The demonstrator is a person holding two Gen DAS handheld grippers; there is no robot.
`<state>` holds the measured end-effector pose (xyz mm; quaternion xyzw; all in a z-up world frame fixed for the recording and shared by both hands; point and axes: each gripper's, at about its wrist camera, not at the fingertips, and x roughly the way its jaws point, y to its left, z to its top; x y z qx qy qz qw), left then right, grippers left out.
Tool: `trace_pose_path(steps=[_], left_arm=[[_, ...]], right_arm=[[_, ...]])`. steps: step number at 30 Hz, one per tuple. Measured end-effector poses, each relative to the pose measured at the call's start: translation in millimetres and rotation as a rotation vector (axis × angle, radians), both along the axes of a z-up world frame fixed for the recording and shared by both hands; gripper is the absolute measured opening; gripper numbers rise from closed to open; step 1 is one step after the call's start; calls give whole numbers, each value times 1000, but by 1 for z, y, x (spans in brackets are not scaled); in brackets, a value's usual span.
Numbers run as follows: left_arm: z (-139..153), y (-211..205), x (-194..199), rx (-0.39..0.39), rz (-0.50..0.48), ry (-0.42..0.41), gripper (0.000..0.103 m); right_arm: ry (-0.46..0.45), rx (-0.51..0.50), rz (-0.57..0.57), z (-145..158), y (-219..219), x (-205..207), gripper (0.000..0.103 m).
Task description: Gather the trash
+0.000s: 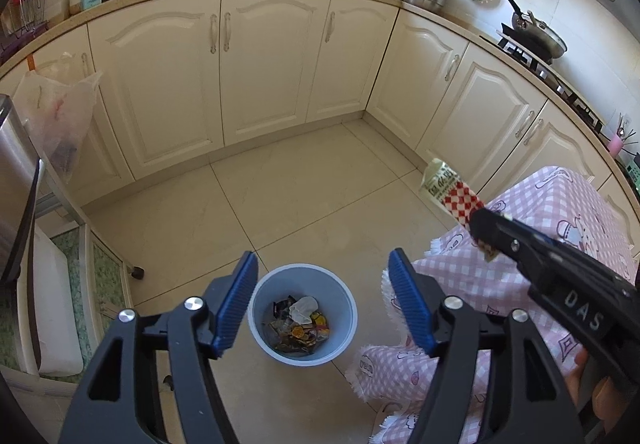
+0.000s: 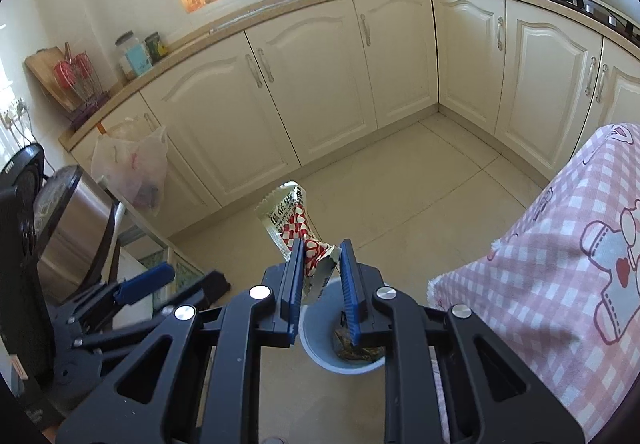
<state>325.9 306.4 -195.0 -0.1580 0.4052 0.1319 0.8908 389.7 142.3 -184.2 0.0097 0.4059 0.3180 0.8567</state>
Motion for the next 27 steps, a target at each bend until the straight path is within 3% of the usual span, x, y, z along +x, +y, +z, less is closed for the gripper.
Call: trace_pose_path(steps=[1,2,3,7,13,21,24,27], left_arm=[[2,1,-2,4,7,-3,70],[4,1,-3,6,10,-5,70],[7,1,-5,12,13,-7,70],[20,-5,-15,25,4,-23,73],[46,-28,-36,71,-27,-61,73],[94,-79,-82,120,-96,-148,76],[114,-103,-107,144,-116,-203,82],[131,-123,-131,152,-130,-255,85]], right_arm=[[-7,14,-6,1,1,1,25],[-13,26,-12,1,2,4,39],[-17,30,-20,1,3,5,47],[-45,17,-36,8,-3,0,49],[-125,-27,-97,36,-34,-32,62],[-306,-72,-211,89,-102,-113,87],[-373,-78,-272,108,-134,-148,94],[-409,-95,-323,118,-159,-176,95]])
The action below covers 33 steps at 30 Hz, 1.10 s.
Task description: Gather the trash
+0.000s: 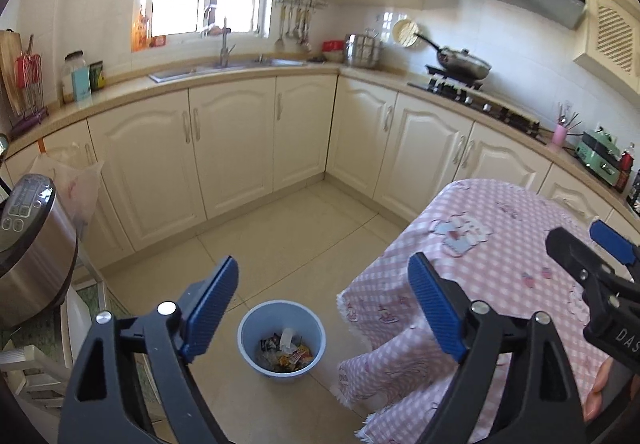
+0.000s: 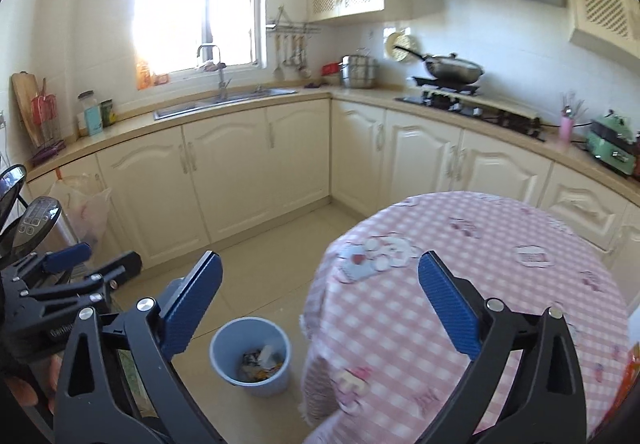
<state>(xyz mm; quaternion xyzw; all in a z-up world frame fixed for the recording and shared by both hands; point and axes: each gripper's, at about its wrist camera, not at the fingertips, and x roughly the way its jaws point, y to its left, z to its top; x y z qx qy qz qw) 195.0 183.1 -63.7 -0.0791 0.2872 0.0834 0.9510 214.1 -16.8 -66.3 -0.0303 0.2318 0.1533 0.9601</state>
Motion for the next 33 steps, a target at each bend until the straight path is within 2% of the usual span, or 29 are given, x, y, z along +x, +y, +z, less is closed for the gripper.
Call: trace_pose_path(steps=[6,14,25,33], left_arm=[[27,-40,-46,38,-45,-79,89],[51,-84,-104,97,-76,-162,93],[64,-99,-165,125,-85,-248,93],[75,-110,-188,127,-113,-306,93]], right_arm=[[-58,6,-77,14,-42,-51,95],[-128,13,-102,26,-66,-108,95],[-200,20,-122,35,-74,-169,95],[-261,10,-136,40,-80,-198,95]])
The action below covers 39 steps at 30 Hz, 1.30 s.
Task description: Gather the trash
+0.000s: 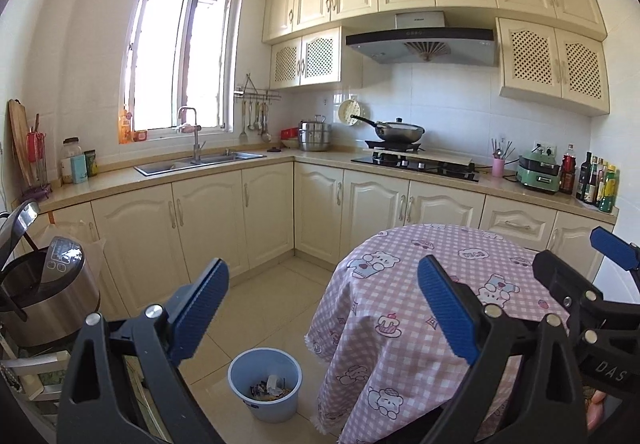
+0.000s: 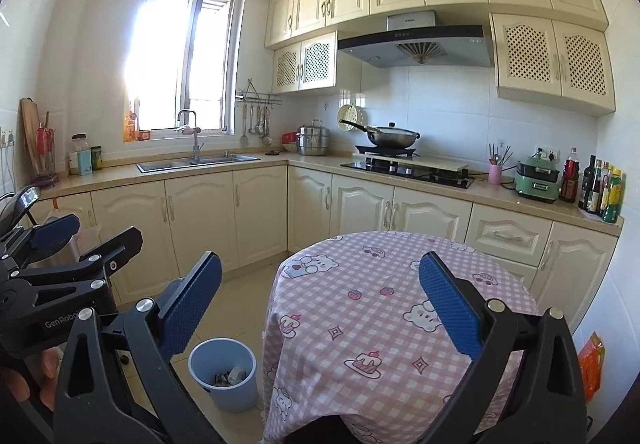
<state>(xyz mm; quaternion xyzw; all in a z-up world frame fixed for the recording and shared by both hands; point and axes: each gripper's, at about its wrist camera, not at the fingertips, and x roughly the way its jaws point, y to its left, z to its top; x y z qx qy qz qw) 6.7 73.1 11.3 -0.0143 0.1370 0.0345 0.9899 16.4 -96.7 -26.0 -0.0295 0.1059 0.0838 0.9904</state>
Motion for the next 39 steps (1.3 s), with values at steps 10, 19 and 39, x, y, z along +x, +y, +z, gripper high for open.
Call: trace_pose_path(steps=[10,19,39], left_arm=[[-3,-12,-3,12,-37,-14,93],[-7,-14,-3,6,-52,-14,93],[-11,-14,0,-6,-65,-11,93]], right_arm=[[-11,-1,-26,-6,-7,-7,95],[-7,1,-35,-7,-8,-9,95],[4,-8,-31,-7,-5,-7,95]])
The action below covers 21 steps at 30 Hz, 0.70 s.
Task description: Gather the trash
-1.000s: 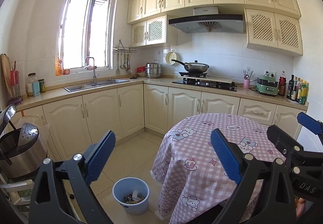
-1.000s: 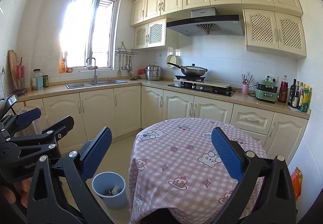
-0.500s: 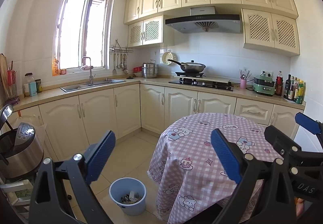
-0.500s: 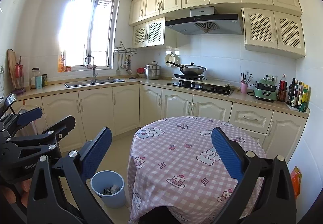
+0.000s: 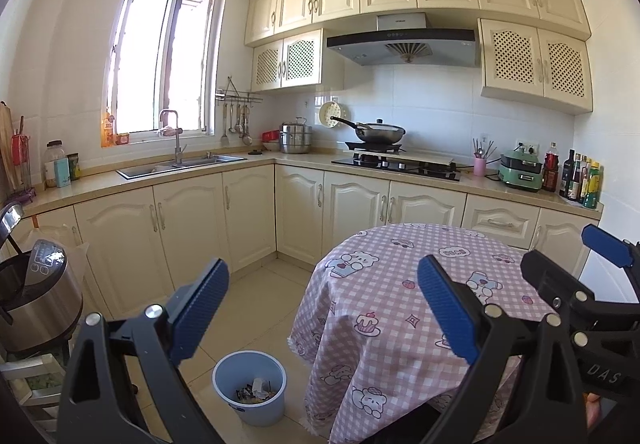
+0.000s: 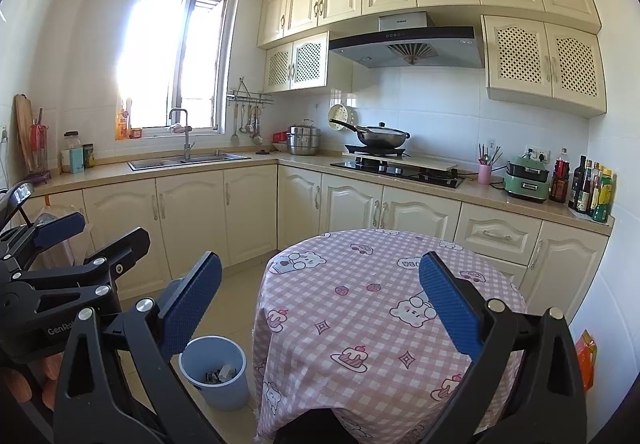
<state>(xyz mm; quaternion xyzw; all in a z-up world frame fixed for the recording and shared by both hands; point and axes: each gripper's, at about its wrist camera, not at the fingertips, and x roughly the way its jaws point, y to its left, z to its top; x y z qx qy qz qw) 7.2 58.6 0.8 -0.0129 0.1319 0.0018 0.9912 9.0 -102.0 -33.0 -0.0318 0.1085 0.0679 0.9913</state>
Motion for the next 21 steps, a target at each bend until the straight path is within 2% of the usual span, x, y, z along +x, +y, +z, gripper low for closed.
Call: trace_pose_path(steps=[21], left_arm=[[-2,-5,1,5,-11,4,93]], right_arm=[[4,1,-3,-3,-2,0,95]])
